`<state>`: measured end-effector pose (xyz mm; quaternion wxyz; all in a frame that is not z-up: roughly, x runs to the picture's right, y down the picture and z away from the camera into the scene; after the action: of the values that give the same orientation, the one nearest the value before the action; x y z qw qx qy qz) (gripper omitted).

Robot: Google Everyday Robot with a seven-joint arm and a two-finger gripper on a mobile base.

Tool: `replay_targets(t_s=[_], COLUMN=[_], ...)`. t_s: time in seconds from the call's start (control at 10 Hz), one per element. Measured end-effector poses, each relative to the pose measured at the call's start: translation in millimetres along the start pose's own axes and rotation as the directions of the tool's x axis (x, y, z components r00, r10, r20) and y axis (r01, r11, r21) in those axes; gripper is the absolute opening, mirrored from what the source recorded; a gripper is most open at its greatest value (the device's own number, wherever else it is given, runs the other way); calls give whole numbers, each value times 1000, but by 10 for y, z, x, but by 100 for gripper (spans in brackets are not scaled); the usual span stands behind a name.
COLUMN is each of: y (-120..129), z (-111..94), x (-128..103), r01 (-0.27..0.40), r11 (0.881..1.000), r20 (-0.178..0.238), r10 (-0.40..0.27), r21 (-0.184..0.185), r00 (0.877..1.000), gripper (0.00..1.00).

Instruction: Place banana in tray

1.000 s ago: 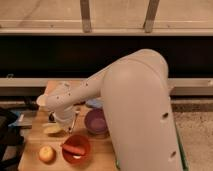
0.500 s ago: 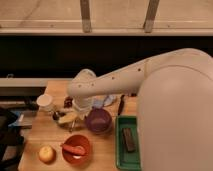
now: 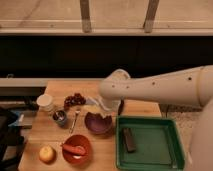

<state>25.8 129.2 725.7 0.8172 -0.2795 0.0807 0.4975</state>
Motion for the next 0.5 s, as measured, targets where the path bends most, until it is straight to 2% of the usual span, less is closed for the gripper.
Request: replay_targets(t_s=[0.1, 0.3, 0.4, 0.5], y=[-209, -506, -552, -540], z=[-20, 1, 8, 9], x=[246, 638, 712, 697], r01=[-79, -225, -252, -249], r11=[997, 974, 968, 968], r20=[-1, -4, -5, -3], r10=[79, 225, 252, 249], r21=[2, 14, 16, 15], r00=[997, 974, 968, 968], gripper=[0, 0, 0, 0])
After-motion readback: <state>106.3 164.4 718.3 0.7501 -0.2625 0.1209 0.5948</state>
